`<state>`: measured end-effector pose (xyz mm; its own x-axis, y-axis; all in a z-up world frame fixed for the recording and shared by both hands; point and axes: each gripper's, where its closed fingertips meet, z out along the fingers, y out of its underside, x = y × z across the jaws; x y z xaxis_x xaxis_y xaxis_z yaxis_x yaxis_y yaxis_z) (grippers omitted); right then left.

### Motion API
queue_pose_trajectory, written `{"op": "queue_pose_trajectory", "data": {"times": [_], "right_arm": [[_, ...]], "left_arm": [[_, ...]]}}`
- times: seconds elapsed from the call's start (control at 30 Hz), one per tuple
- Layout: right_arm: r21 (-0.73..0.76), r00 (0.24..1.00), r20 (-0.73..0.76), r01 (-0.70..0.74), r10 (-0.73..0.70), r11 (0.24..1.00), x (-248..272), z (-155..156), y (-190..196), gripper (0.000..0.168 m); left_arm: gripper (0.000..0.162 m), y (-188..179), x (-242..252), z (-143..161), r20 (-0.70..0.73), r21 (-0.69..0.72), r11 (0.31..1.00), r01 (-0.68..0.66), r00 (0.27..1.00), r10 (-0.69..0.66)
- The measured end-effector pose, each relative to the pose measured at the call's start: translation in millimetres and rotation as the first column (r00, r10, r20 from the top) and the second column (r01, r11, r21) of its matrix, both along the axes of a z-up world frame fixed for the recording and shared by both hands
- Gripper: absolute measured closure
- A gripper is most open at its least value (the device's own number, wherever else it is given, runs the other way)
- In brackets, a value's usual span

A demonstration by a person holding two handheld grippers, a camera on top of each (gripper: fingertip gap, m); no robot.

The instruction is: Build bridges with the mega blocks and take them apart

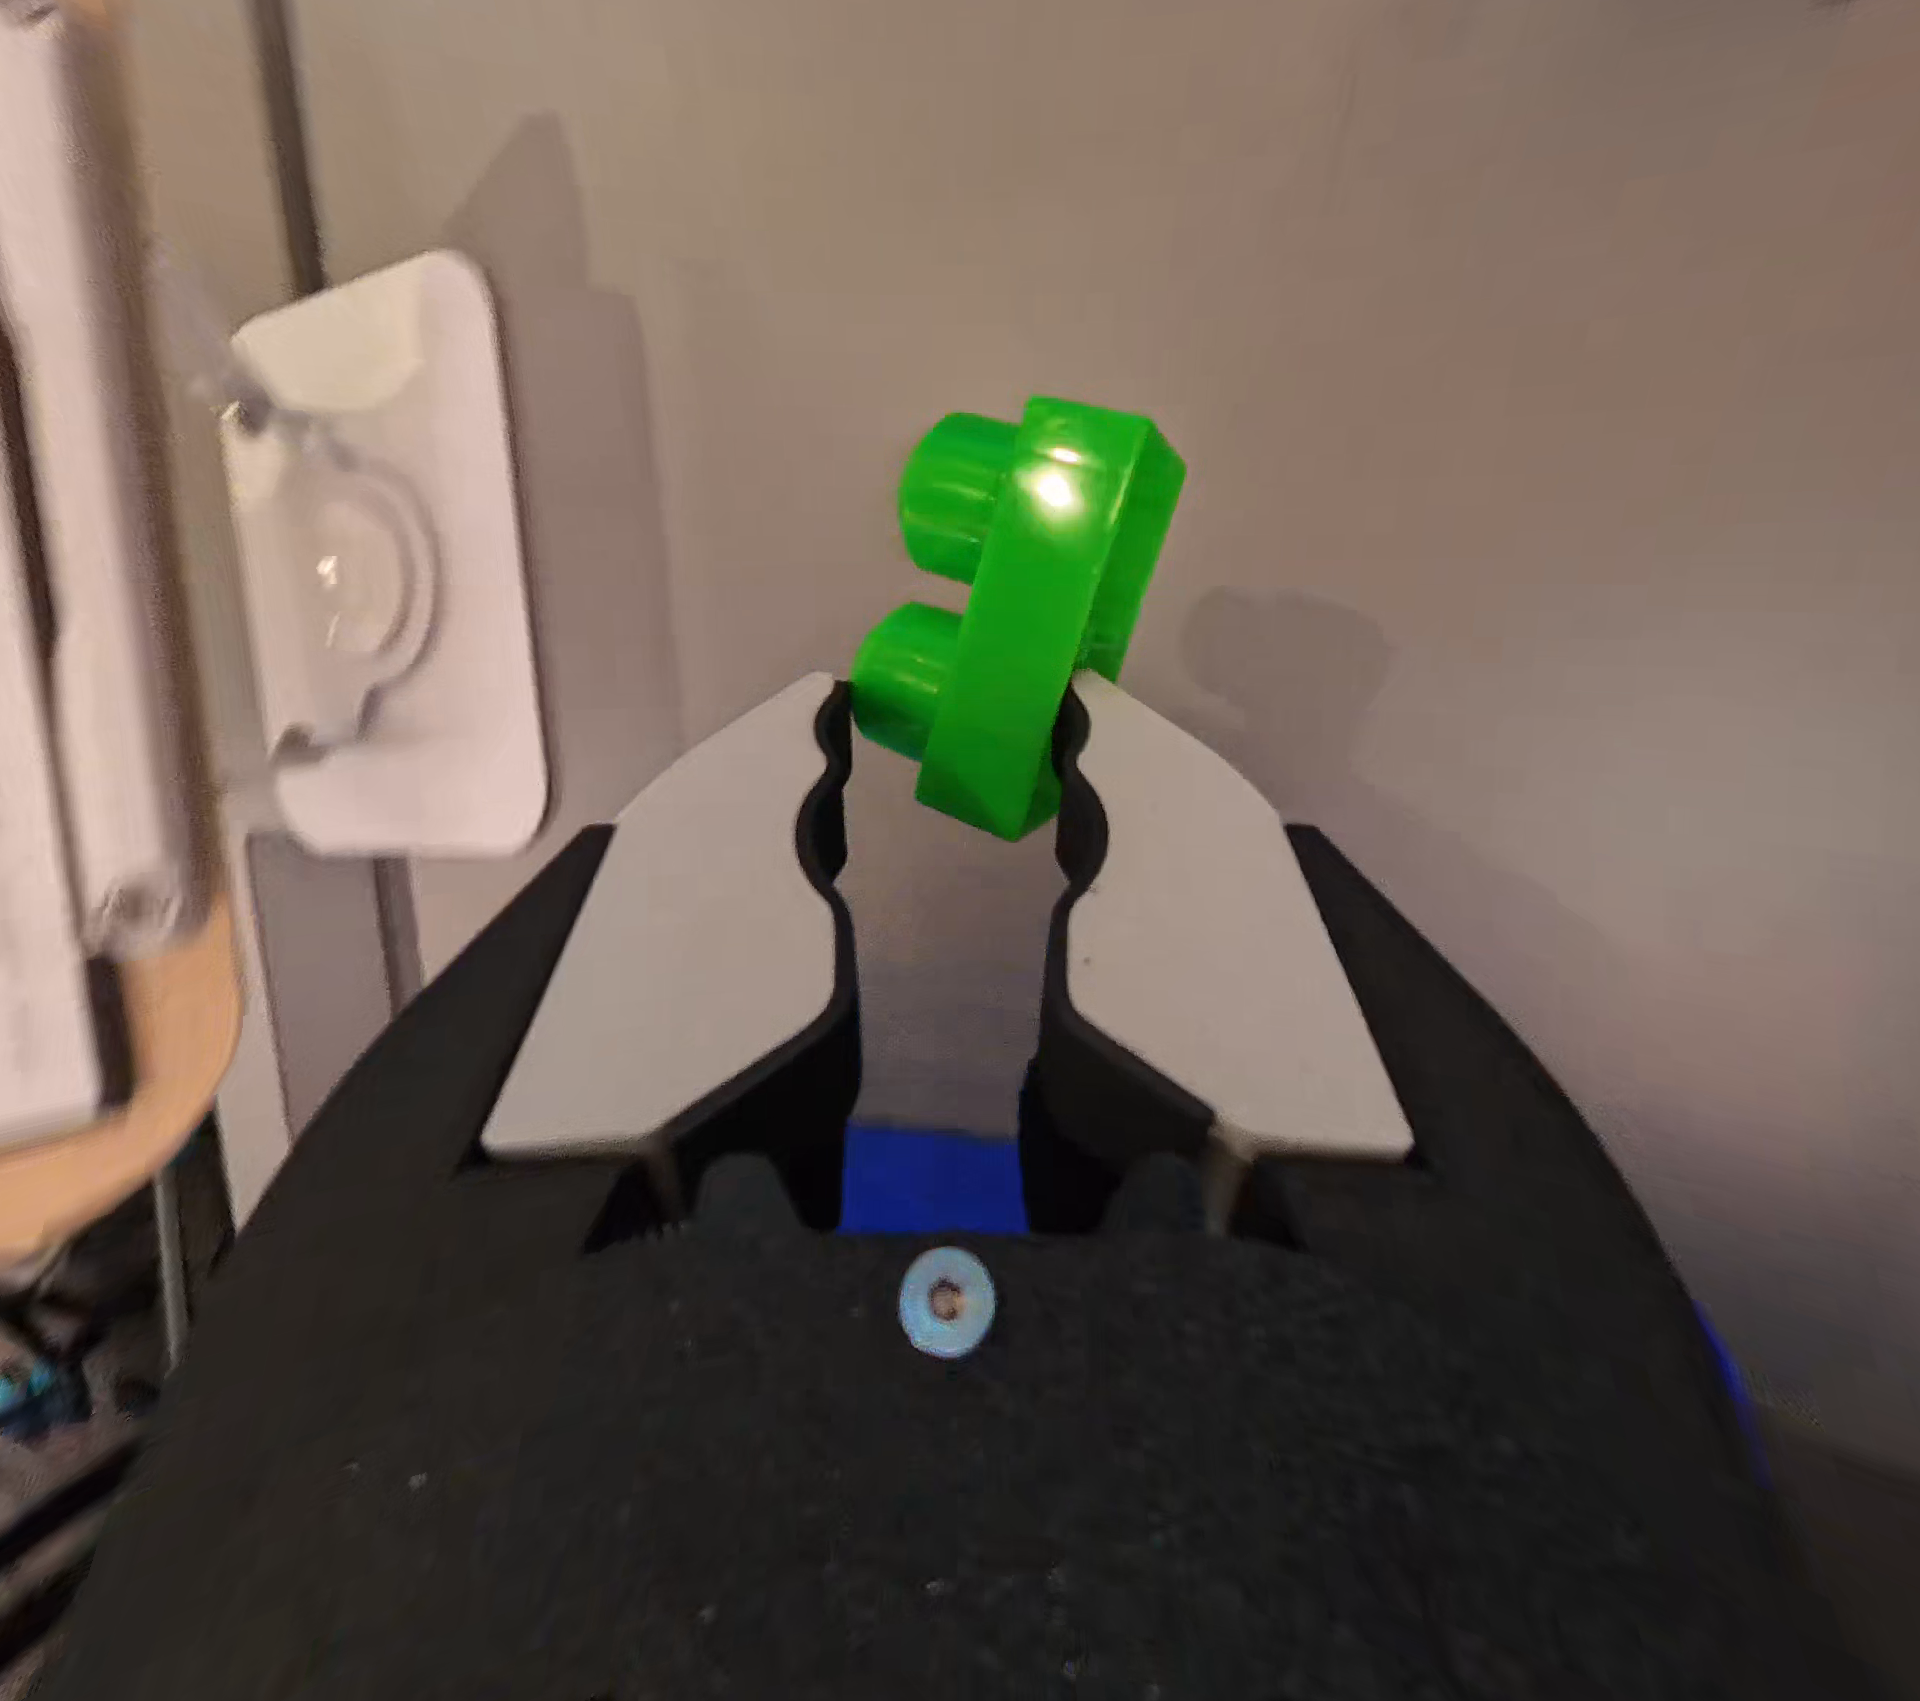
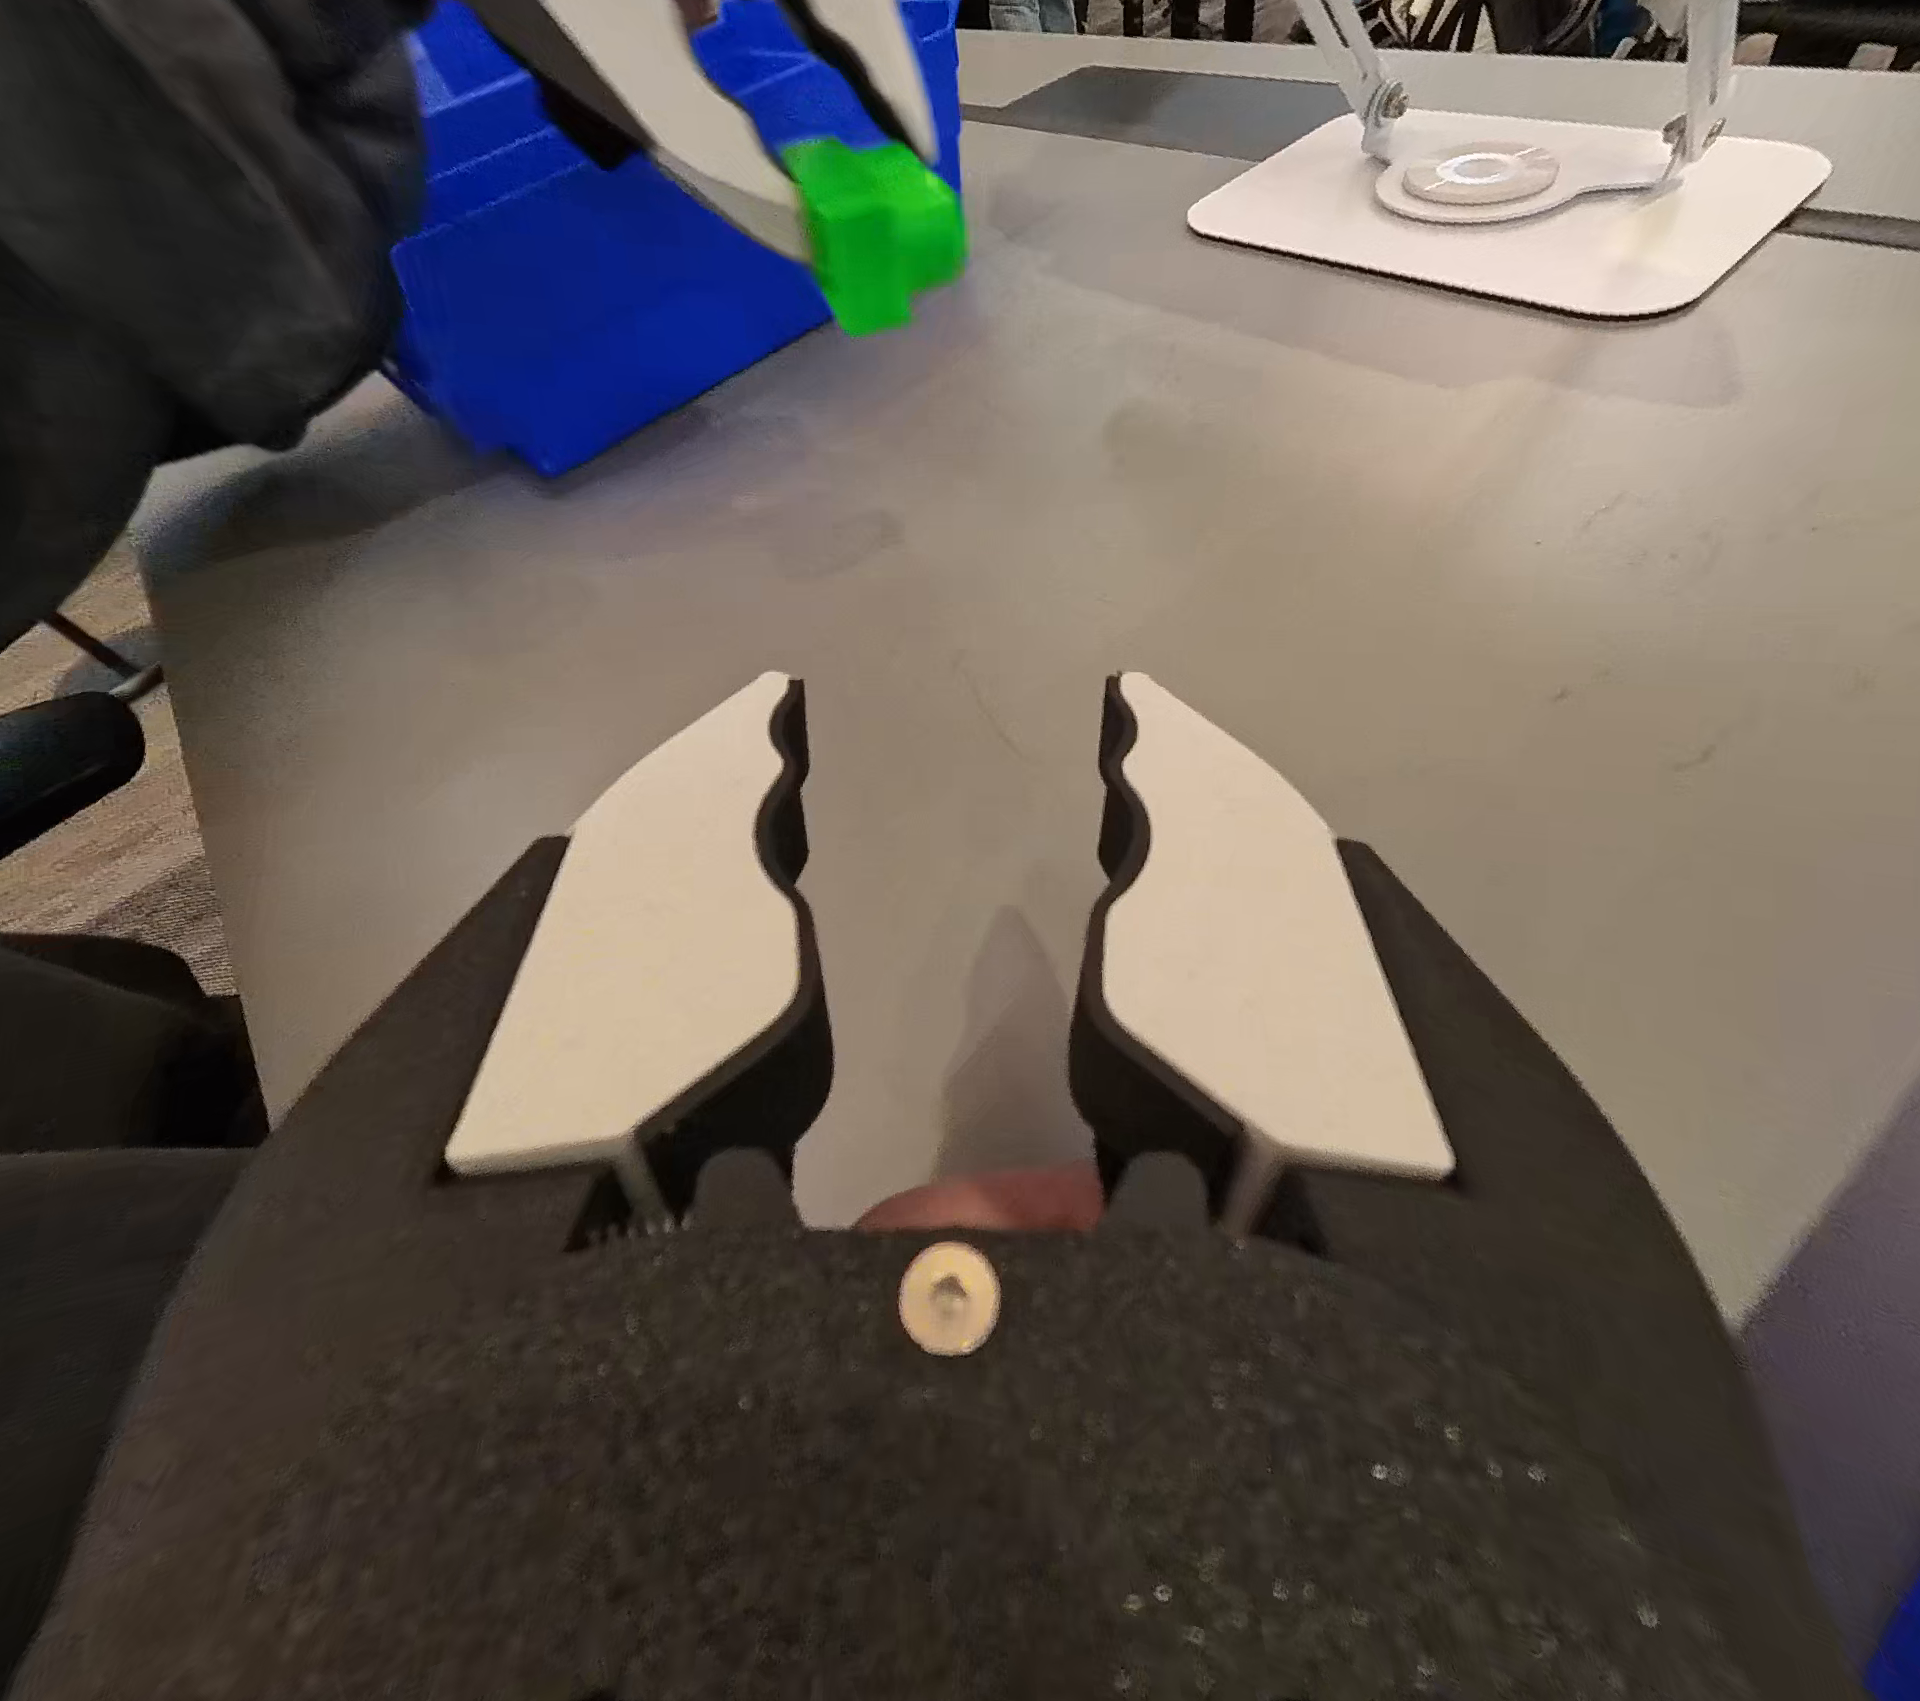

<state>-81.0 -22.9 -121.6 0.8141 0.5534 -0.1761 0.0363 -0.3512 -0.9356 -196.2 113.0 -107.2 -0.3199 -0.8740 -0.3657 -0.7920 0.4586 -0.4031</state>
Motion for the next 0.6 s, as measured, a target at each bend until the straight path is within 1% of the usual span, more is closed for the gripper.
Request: {"op": "queue_pose_trajectory", "data": {"times": [0.1,0.17,0.23,0.33,0.4,0.47,0.5,0.53,0.6], "right_arm": [[-0.001,1.0,0.008,-0.009,0.009,1.0,-2.6,-0.7,-2.9,0.115],[-0.004,1.0,0.012,-0.012,0.012,1.0,-4.1,-2.0,-4.0,0.115],[-0.01,1.0,0.018,-0.018,0.018,1.0,-5.3,-4.2,-5.4,0.115],[-0.014,0.999,0.025,-0.023,0.023,1.0,-5.2,-6.2,-7.4,0.115],[-0.018,0.999,0.022,-0.024,0.024,1.0,-4.5,-7.0,-8.0,0.115],[-0.024,1.0,0.014,-0.027,0.027,0.999,-4.2,-7.8,-8.2,0.115],[-0.027,1.0,0.01,-0.029,0.029,0.999,-4.3,-8.1,-8.2,0.115],[-0.029,1.0,0.005,-0.031,0.031,0.999,-4.3,-8.2,-8.3,0.115],[-0.031,0.999,-0.002,-0.032,0.032,0.999,-4.1,-8.0,-8.4,0.115]], "left_arm": [[0.125,5.1,39.2,-27.4,-0.067,-0.024,0.995,0.094,0.993,-0.095],[0.126,11.6,57.3,-45.1,-0.124,-0.01,0.992,0.124,0.984,-0.125],[0.126,16.9,68.6,-60.8,-0.172,0.004,0.989,0.147,0.975,-0.144],[0.126,19.5,77.2,-76.7,-0.199,0.0,0.986,0.167,0.966,-0.163],[0.128,22.9,81.2,-79.9,-0.187,0.032,0.986,0.166,0.97,-0.158],[0.126,23.0,79.0,-79.4,-0.194,0.037,0.987,0.156,0.97,-0.147],[0.119,22.9,75.4,-77.4,-0.203,0.029,0.99,0.141,0.97,-0.132],[0.107,23.6,70.4,-73.4,-0.212,0.021,0.993,0.12,0.971,-0.113],[0.103,22.1,56.6,-55.3,-0.201,-0.019,0.997,0.081,0.976,-0.083]]}}
